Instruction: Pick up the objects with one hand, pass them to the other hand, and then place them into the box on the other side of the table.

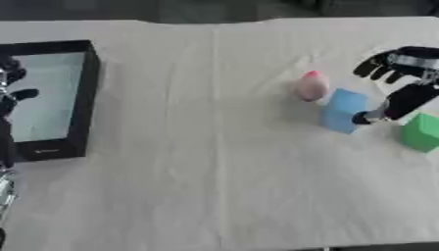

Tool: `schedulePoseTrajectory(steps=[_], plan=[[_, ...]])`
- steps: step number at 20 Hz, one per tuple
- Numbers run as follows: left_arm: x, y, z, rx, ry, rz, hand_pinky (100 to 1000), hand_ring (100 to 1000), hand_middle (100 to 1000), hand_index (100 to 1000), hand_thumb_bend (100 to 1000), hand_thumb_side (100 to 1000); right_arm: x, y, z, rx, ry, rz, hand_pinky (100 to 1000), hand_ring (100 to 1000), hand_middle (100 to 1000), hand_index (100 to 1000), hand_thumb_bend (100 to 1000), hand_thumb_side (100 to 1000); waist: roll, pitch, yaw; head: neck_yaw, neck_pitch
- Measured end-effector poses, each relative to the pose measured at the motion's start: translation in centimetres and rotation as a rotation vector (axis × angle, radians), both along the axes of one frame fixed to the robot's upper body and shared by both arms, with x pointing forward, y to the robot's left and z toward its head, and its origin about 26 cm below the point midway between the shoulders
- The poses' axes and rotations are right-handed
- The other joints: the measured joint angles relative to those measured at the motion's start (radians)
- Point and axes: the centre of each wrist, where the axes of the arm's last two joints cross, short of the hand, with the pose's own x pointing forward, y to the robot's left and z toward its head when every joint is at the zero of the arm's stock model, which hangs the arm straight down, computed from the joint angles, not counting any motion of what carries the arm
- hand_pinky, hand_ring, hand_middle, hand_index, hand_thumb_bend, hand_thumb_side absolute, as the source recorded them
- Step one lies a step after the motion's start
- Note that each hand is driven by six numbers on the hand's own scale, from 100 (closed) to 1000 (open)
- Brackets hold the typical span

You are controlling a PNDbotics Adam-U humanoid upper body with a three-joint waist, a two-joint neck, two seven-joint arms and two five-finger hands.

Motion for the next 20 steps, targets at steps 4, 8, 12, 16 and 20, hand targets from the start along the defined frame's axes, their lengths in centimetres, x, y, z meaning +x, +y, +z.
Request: schedulePoseTrajectory(steps=[4,8,12,16,20], plan=[[0.0,0.0,-0.1,0.001,0.002,-0.003,628,758,680,711,166,604,0.7,-0.3,-0.9,-0.022,0.011,-0.025,856,879,828,867,564,215,0.002,0.003,0.004,-0.001,0.0],[0.0,0.0,-0.1,0.001,0.004,-0.005,629,759,680,711,162,608,1.5,-0.8,-1.7,-0.03,0.022,-0.05,857,879,826,866,560,211,0.003,0.008,0.005,-0.001,0.0],[0.0,0.1,-0.3,0.001,0.011,-0.003,630,759,681,711,159,611,2.0,-1.1,-2.4,-0.031,0.031,-0.063,856,875,816,860,552,203,0.003,0.009,0.006,-0.001,0.0],[0.0,0.1,-0.3,0.0,0.012,-0.005,630,759,681,711,156,613,2.2,-1.1,-2.8,-0.03,0.035,-0.063,853,864,799,847,534,185,0.004,0.01,0.006,-0.001,0.0],[0.0,0.1,-0.4,0.0,0.012,-0.005,631,759,681,711,153,614,2.4,-1.1,-3.2,-0.028,0.035,-0.063,850,851,779,819,520,167,0.005,0.012,0.008,-0.001,0.0]])
